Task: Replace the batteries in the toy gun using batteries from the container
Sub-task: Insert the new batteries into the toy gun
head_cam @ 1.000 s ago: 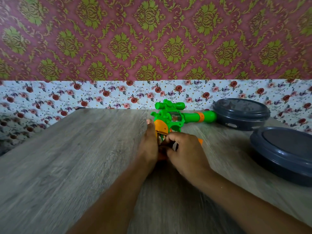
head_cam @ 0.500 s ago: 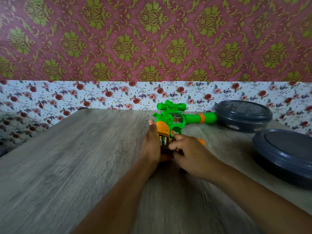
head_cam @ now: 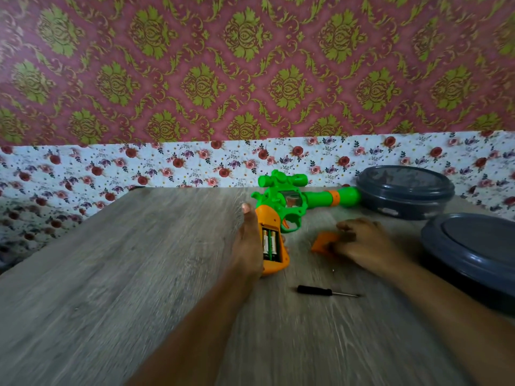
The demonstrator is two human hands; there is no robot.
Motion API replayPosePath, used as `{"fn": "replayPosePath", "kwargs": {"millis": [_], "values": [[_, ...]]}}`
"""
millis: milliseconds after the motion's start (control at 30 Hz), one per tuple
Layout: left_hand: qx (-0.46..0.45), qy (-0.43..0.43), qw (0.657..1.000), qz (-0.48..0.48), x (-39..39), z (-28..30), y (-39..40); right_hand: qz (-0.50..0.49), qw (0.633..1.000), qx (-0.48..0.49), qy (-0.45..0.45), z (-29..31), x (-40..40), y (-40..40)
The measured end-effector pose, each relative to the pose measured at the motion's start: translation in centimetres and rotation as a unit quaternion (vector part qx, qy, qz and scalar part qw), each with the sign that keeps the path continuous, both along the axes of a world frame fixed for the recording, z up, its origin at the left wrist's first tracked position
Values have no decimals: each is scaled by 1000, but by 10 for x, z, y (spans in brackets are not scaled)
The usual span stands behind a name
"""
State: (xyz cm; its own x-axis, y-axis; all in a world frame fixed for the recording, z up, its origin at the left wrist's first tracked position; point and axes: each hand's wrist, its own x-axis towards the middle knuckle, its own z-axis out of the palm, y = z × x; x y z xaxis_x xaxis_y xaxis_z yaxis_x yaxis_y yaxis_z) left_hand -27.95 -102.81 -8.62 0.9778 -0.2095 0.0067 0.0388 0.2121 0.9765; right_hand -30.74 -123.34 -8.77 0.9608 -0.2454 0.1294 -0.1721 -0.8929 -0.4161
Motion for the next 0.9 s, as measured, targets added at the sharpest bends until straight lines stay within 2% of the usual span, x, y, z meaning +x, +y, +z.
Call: {"fn": "replayPosePath", "kwargs": {"millis": [100, 200, 333, 467, 700, 900], "values": [[11, -17, 1000, -3, -1, -2, 0, 31, 998, -50, 22, -1, 3, 0], [17, -28, 999, 5, -2, -2, 1, 43, 998, -51, -6, -5, 5, -3], [23, -20, 1000, 3, -3, -1, 2, 67, 995, 15, -74, -4, -2, -1], [15, -9, 1000, -13, -4, 0, 4, 122, 973, 114, -162, 0, -11, 4], [36, -27, 999, -5, -5, -1, 6, 135, 958, 21, -252, 9, -19, 18], [62, -35, 997, 37, -7, -1, 5, 181, 930, 105, -304, 25, -36, 55]]}}
